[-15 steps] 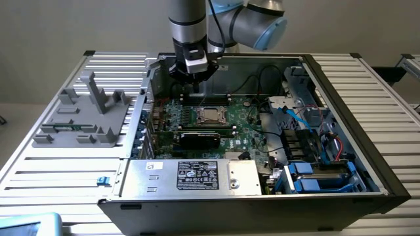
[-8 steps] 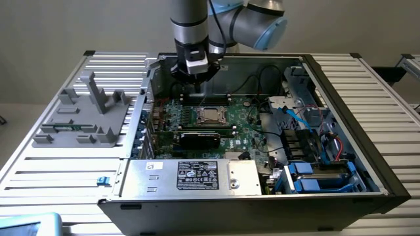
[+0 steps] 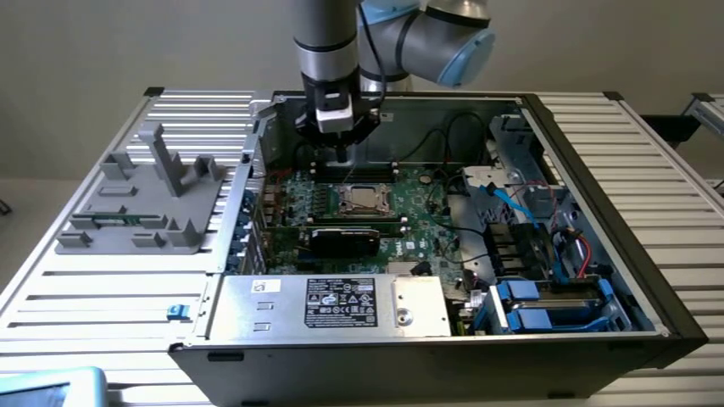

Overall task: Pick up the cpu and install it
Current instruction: 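Install the first cpu locking lever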

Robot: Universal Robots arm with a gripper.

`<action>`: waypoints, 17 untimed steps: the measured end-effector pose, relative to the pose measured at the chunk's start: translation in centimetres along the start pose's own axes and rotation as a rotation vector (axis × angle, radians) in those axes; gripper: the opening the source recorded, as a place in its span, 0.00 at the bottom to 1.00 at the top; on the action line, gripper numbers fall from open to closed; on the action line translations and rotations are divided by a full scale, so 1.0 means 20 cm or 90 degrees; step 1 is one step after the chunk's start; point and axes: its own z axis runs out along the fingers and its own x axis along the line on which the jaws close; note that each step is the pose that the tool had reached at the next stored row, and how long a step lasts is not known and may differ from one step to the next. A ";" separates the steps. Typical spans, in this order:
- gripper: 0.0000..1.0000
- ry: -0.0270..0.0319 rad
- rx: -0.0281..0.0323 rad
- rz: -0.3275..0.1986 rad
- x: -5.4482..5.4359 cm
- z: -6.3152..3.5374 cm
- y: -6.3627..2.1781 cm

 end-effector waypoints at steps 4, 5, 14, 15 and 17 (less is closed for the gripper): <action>0.11 0.0024 0.0090 0.012 -0.01 0.015 0.002; 0.11 0.0027 0.0111 0.013 -0.01 0.017 0.003; 0.11 0.0061 0.0268 0.018 -0.02 0.019 0.016; 0.11 0.0062 0.0266 0.019 -0.02 0.020 0.021; 0.11 0.0077 0.0264 0.023 -0.02 0.027 0.024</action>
